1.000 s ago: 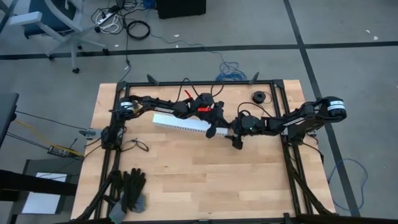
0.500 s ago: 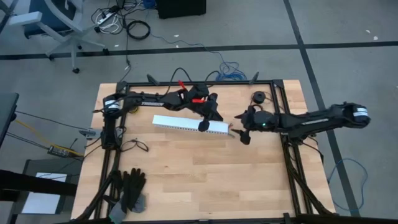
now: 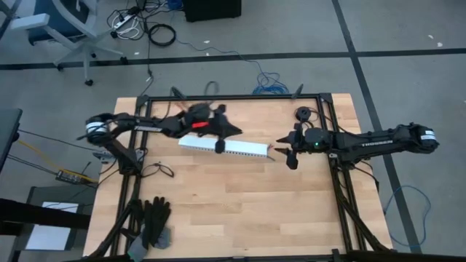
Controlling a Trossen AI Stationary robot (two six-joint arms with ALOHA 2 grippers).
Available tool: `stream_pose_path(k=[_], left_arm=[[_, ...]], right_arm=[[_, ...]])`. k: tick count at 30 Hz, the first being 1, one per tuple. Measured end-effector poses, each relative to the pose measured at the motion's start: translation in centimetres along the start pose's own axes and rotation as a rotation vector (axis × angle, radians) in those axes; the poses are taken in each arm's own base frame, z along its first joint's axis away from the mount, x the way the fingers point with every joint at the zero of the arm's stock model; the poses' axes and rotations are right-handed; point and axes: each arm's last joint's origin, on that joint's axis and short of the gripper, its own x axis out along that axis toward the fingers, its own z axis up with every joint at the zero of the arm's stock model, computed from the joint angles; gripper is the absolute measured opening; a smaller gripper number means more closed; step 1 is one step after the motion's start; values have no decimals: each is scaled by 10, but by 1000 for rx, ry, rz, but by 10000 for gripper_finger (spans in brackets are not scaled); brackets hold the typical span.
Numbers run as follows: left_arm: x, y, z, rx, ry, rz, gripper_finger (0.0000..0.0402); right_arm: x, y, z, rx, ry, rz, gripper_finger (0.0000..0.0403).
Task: Ziptie cables
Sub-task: Return to Home Position
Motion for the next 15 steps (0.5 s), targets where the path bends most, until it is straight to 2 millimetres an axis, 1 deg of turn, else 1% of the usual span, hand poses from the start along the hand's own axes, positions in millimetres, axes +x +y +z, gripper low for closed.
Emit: stream_pose_path(k=[2,4,8,9,10,13,15], left_arm=[[-15,-4,-15,-40,-35,31,0],[-27,-9,-28,-78,-59,57,0],[-44,-16,-45,-135,-73,87,0],[-48,-18,-49,-150,-71,86,0],[-52,-20,-51,-154,-75,87,0],[-66,-24,-54,-151,-104,108,0],[-79,-27,-58,-151,-110,142,0]], right_arm=[[0,1,1,-3,-11,14,125],[1,1,2,-6,-15,32,90],[0,3,1,-7,-10,93,22],[0,4,1,-7,-9,114,11],[0,4,1,-7,-7,132,6],[-2,4,3,17,-20,148,11],[-5,4,4,21,-36,151,8]])
